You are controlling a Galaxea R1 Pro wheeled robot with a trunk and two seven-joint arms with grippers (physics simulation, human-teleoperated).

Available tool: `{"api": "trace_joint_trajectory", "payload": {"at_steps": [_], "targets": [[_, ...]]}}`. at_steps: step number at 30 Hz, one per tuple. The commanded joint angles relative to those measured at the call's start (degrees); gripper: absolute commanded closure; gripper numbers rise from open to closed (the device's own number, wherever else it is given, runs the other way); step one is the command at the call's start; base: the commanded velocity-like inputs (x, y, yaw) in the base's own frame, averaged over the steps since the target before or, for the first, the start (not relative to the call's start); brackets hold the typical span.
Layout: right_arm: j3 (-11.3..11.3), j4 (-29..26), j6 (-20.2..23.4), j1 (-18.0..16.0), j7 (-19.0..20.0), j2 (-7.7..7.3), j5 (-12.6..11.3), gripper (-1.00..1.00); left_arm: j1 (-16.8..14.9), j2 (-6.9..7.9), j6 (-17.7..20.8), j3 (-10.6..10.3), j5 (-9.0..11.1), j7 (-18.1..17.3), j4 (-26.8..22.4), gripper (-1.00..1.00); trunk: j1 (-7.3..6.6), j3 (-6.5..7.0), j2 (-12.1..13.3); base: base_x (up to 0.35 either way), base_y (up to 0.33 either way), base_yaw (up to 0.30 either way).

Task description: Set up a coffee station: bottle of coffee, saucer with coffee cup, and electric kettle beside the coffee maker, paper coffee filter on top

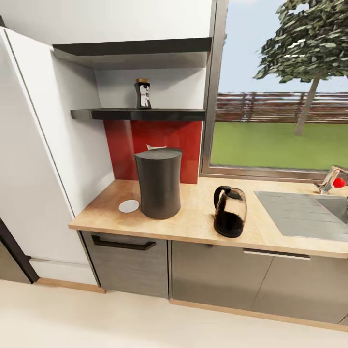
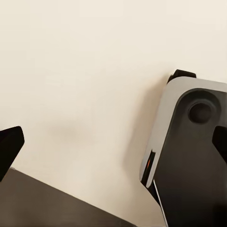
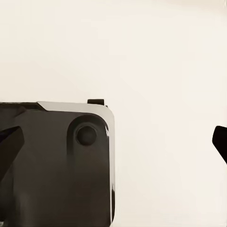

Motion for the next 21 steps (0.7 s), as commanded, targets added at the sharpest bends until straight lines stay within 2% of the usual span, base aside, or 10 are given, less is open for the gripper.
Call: {"api": "trace_joint_trajectory", "payload": {"at_steps": [1,7,11,12,14,15,18,21], "targets": [[0.0,0.0,-0.2,0.0,-0.1,0.0,0.0,-1.0,0.0,0.0,-0.2,-0.5,0.4,0.1,0.0,-1.0,0.01,-0.13,-0.1,-0.198,-0.001,0.0],[0.0,0.1,-0.1,0.0,0.0,0.09,0.0,-1.0,-0.5,0.38,-0.4,-0.5,0.3,0.0,-0.2,-1.0,0.01,-0.13,-0.1,-0.053,0.0,0.0],[0.0,0.1,-0.1,0.0,0.0,2.68,0.0,-1.0,-0.9,0.57,-0.8,-0.5,0.0,0.0,-0.9,-1.0,0.01,-0.13,-0.1,-0.001,0.0,0.0],[-0.1,0.2,0.0,0.0,0.0,4.47,0.0,-1.0,-1.8,0.9,-0.9,-0.5,-2.7,-0.1,-3.7,-1.0,0.01,-0.13,-0.1,0.0,0.0,0.0],[-0.1,0.2,0.0,0.0,0.0,4.95,0.0,-1.0,-2.0,1.17,-0.8,-0.5,-5.2,-0.1,-5.7,-1.0,0.01,-0.13,-0.1,0.0,0.0,0.0],[-0.1,0.2,0.0,0.0,0.0,5.24,0.0,-1.0,-2.1,1.53,-0.8,-0.5,-8.6,-0.1,-8.6,-1.0,0.01,-0.13,-0.1,0.0,0.0,0.0],[-0.2,0.2,-0.1,0.0,-0.1,5.38,-0.1,-1.0,-2.2,1.79,-0.8,-0.5,-11.6,-0.2,-11.5,-1.0,0.01,-0.13,-0.1,0.0,0.0,0.0],[-0.1,0.1,-0.1,0.0,0.0,5.43,-0.1,-1.0,-2.2,2.95,-1.0,-0.4,-12.9,-0.5,-16.3,-1.0,0.01,-0.13,-0.1,0.0,0.0,0.0]]}}
